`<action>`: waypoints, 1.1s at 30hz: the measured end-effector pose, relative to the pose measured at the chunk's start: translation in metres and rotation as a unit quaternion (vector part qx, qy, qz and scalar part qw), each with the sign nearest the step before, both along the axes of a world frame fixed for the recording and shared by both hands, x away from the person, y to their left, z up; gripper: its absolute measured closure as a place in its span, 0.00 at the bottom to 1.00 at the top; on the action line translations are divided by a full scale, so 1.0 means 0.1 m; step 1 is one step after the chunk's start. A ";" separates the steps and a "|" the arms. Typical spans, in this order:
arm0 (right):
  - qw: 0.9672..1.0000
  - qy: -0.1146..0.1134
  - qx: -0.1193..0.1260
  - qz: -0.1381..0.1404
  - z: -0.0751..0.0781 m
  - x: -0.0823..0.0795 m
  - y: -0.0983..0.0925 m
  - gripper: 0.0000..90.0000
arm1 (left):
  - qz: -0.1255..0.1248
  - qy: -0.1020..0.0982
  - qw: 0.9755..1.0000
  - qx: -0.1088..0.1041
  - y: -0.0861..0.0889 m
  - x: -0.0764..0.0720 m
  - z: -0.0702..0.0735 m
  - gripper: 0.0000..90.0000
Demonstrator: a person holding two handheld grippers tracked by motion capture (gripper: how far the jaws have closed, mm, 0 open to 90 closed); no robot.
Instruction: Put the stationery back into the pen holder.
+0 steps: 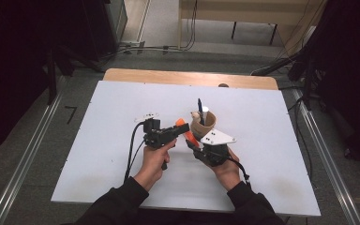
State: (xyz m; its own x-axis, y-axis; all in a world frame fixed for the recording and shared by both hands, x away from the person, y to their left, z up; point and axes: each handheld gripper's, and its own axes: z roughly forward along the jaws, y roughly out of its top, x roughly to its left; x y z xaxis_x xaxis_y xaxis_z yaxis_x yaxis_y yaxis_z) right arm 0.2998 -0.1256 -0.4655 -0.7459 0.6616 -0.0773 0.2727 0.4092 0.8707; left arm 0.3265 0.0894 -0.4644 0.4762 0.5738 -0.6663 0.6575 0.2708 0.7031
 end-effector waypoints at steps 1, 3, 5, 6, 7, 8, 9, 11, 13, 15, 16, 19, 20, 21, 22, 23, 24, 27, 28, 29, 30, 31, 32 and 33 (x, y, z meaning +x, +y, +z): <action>1.000 0.003 0.001 0.000 0.00 0.00 0.00 0.69 | 0.000 -0.001 1.000 0.001 0.00 0.00 0.00 0.80; 1.000 0.013 0.003 0.000 -0.01 0.02 0.00 0.68 | 0.002 -0.002 1.000 0.005 -0.01 0.00 0.00 0.80; 1.000 0.016 0.004 0.002 -0.02 0.03 0.00 0.68 | 0.004 -0.006 1.000 0.006 -0.01 0.00 0.00 0.80; 1.000 0.022 0.005 0.002 -0.02 0.03 -0.01 0.66 | 0.005 -0.007 1.000 0.006 -0.01 0.00 0.00 0.80; 1.000 0.026 0.005 0.002 -0.02 0.04 -0.01 0.65 | 0.007 -0.008 1.000 0.006 0.00 0.00 0.01 0.80; 1.000 0.030 0.004 0.002 -0.02 0.04 -0.01 0.65 | 0.009 -0.010 1.000 0.006 0.01 0.00 0.01 0.80; 0.999 0.032 0.005 0.002 -0.03 0.05 -0.01 0.63 | 0.012 -0.011 1.000 0.004 0.01 0.00 0.02 0.80; 0.999 0.039 0.006 -0.001 -0.03 0.05 -0.01 0.62 | 0.014 -0.013 1.000 0.005 0.02 0.00 0.03 0.80; 0.999 0.044 0.005 0.000 -0.04 0.06 -0.02 0.61 | 0.016 -0.015 1.000 0.006 0.03 0.00 0.03 0.80; 0.999 0.047 0.002 0.000 -0.04 0.07 -0.02 0.58 | 0.018 -0.017 1.000 0.008 0.04 0.00 0.05 0.80; 0.999 0.054 -0.001 -0.001 -0.05 0.08 -0.03 0.57 | 0.018 -0.019 1.000 0.008 0.05 0.00 0.05 0.80; 0.998 0.064 -0.006 -0.003 -0.06 0.09 -0.05 0.54 | 0.020 -0.025 0.999 0.007 0.06 0.01 0.08 0.80; 0.998 0.070 -0.004 -0.004 -0.06 0.10 -0.05 0.52 | 0.022 -0.027 0.999 0.005 0.07 0.01 0.09 0.80; 0.997 0.076 -0.007 -0.007 -0.06 0.11 -0.07 0.51 | 0.022 -0.029 0.999 0.005 0.06 0.01 0.10 0.80; 0.997 0.081 -0.008 -0.009 -0.06 0.11 -0.08 0.49 | 0.022 -0.031 0.999 0.005 0.06 0.01 0.11 0.80; 0.996 0.085 -0.007 -0.012 -0.06 0.12 -0.09 0.47 | 0.022 -0.032 0.999 0.004 0.06 0.02 0.12 0.80; 0.996 0.086 -0.009 -0.014 -0.07 0.12 -0.10 0.45 | 0.022 -0.034 0.999 0.004 0.05 0.02 0.13 0.80; 0.994 0.102 -0.007 -0.024 -0.08 0.14 -0.15 0.41 | 0.021 -0.038 0.999 0.003 0.03 0.03 0.15 0.80; 0.994 0.106 -0.007 -0.029 -0.08 0.14 -0.16 0.39 | 0.021 -0.040 0.999 0.002 0.02 0.04 0.16 0.80; 0.994 0.107 -0.007 -0.031 -0.08 0.14 -0.17 0.38 | 0.022 -0.044 0.999 0.001 0.01 0.04 0.18 0.80; 0.993 0.112 -0.005 -0.035 -0.08 0.14 -0.19 0.37 | 0.022 -0.047 0.999 0.003 0.00 0.05 0.19 0.80; 0.993 0.114 -0.005 -0.037 -0.08 0.15 -0.21 0.36 | 0.023 -0.050 0.998 0.003 -0.01 0.05 0.21 0.80; 0.993 0.115 -0.003 -0.041 -0.08 0.15 -0.22 0.35 | 0.023 -0.054 0.998 0.006 -0.03 0.06 0.23 0.80; 0.992 0.116 -0.003 -0.041 -0.08 0.15 -0.24 0.35 | 0.022 -0.058 0.998 0.007 -0.04 0.06 0.24 0.80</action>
State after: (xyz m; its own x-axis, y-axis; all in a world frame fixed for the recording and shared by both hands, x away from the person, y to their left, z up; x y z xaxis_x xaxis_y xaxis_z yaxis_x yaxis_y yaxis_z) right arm 0.3144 -0.1494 -0.4735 -0.6882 0.7203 0.0866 0.4986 0.3829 0.7777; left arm 0.3329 0.0852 -0.4400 0.5238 0.6046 -0.6001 0.5585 0.2881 0.7778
